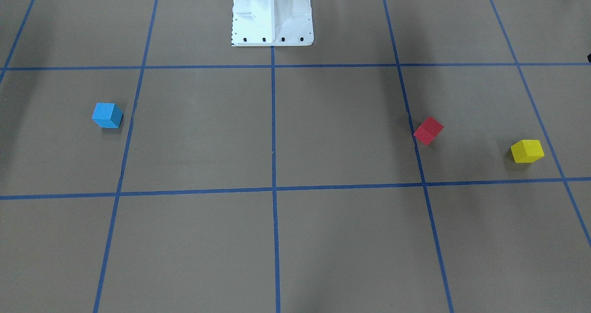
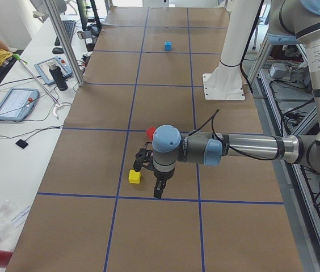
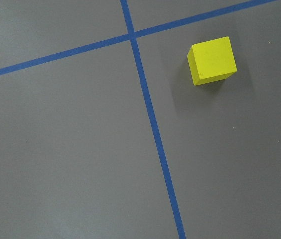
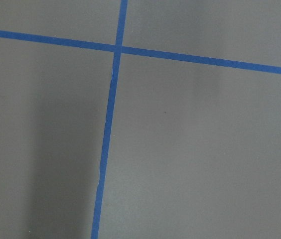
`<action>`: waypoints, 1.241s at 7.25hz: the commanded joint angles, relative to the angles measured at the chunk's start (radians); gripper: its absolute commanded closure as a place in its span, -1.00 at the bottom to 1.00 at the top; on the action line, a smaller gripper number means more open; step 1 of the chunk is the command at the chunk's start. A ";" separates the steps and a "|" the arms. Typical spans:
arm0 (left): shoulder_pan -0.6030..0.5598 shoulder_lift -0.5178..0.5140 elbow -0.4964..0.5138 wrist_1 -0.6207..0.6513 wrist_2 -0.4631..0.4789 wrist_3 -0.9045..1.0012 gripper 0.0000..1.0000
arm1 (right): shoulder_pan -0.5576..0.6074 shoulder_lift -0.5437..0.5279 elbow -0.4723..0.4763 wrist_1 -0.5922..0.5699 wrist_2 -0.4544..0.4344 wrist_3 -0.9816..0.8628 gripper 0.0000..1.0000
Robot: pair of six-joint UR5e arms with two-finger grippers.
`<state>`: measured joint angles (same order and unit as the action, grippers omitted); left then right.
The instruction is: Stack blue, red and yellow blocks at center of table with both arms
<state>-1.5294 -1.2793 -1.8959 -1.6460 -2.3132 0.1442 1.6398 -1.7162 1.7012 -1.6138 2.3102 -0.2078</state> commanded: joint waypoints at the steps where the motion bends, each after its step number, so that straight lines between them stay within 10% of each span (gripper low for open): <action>1: 0.000 0.002 -0.008 0.000 -0.002 0.000 -1.00 | 0.000 0.001 0.002 0.000 0.000 0.001 -0.99; 5: -0.003 -0.012 -0.075 -0.003 0.009 -0.006 -1.00 | 0.000 0.010 0.055 0.002 0.005 -0.002 -1.00; 9: -0.018 -0.130 -0.088 -0.018 0.027 -0.014 -1.00 | -0.002 0.030 0.023 0.262 0.041 0.028 -1.00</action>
<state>-1.5437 -1.3446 -1.9932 -1.6536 -2.3013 0.1326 1.6384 -1.6954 1.7414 -1.3927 2.3246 -0.1996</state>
